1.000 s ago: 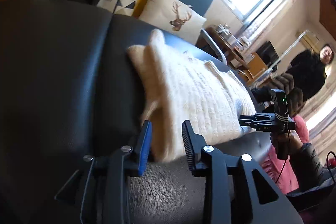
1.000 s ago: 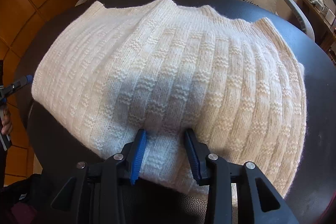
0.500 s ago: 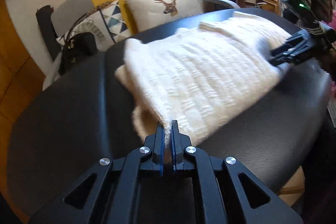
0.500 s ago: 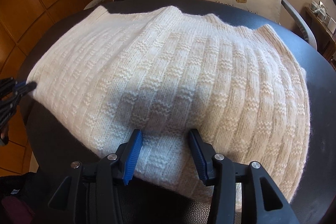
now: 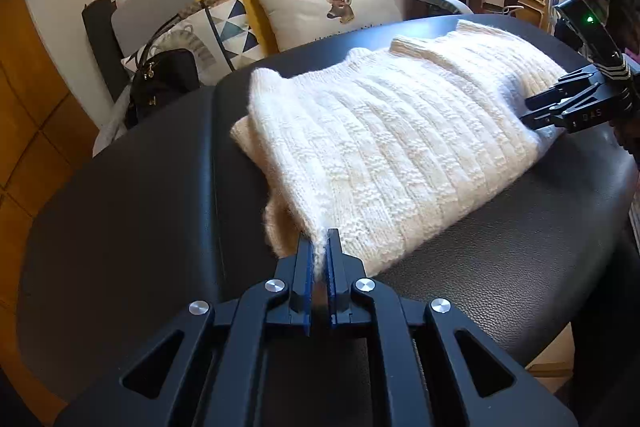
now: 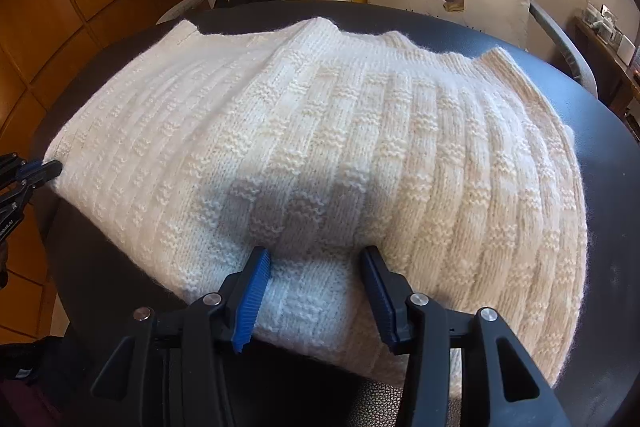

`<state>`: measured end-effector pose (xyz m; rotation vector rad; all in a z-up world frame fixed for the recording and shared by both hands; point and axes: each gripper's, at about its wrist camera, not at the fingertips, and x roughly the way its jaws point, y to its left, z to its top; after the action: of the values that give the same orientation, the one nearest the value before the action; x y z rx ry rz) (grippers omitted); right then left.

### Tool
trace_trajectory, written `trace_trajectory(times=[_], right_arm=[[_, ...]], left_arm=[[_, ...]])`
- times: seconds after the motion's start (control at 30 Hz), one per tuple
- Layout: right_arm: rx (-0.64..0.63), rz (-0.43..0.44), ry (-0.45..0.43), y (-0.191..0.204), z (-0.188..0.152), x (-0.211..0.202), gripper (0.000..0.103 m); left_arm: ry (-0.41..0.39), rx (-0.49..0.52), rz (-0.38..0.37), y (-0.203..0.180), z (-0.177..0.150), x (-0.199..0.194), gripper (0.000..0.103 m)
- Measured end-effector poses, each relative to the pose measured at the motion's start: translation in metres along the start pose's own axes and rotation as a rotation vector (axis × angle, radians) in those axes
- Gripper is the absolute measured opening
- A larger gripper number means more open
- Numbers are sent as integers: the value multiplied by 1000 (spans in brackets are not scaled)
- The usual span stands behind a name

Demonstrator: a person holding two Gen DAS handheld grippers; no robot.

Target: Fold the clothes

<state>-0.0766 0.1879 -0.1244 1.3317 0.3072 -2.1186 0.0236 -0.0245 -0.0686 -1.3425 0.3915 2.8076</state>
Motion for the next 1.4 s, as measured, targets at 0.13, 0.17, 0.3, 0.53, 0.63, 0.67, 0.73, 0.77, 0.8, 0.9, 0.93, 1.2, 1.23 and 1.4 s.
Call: trace_trajectory(times=[0.13, 0.17, 0.3, 0.53, 0.63, 0.67, 0.73, 0.77, 0.8, 0.9, 0.93, 1.2, 1.23, 1.4], right_arm=[[2, 3, -6, -4, -9, -12, 49], [0, 3, -2, -11, 1, -3, 49], [0, 2, -3, -16, 19, 14, 49], [47, 2, -27, -13, 24, -7, 49], [64, 48, -88, -9, 29, -27, 49], [63, 45, -89, -8, 30, -29, 49], [47, -8, -60, -6, 29, -21, 49], [54, -20, -35, -6, 29, -13, 50], [71, -20, -9, -8, 26, -5, 50], [94, 13, -22, -11, 21, -5, 50], [105, 38, -32, -14, 21, -9, 50], [146, 51, -19, -30, 18, -1, 50], [149, 57, -19, -31, 17, 1, 50], [124, 70, -13, -30, 19, 4, 52]], left_arm=[[4, -7, 11, -1, -3, -5, 6], [5, -6, 14, -1, -4, -6, 6], [10, -18, 17, 0, -8, -9, 6], [60, -142, -23, 23, -33, -1, 4], [104, -214, -24, 36, -51, 8, 4], [115, -239, -25, 40, -56, 10, 4], [112, -324, -92, 52, -61, 7, 4], [107, -371, -134, 59, -63, 5, 6], [102, -387, -159, 62, -60, 7, 9], [90, -368, -198, 63, -42, 16, 25], [85, -361, -211, 63, -36, 20, 25], [99, -383, -375, 71, -1, 53, 27], [101, -405, -413, 74, -4, 54, 27], [40, -432, -489, 84, -17, 32, 27]])
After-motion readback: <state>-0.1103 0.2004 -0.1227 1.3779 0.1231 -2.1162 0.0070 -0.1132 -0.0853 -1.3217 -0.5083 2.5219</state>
